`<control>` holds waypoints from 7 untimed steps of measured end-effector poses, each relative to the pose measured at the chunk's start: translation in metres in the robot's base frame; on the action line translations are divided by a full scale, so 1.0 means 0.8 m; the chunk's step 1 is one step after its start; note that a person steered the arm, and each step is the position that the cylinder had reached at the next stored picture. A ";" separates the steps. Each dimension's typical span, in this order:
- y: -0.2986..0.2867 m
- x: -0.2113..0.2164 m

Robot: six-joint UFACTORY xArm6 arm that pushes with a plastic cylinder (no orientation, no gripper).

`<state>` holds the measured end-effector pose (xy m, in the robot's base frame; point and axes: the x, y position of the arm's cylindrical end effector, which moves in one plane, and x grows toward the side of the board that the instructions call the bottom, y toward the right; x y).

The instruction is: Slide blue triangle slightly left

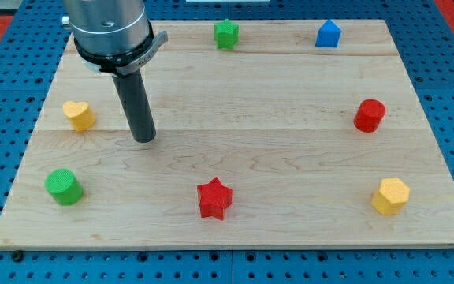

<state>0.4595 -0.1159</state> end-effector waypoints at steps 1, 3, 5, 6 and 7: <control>0.078 -0.003; 0.284 -0.099; 0.405 -0.178; 0.479 -0.235; 0.496 -0.298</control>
<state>0.2210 0.2807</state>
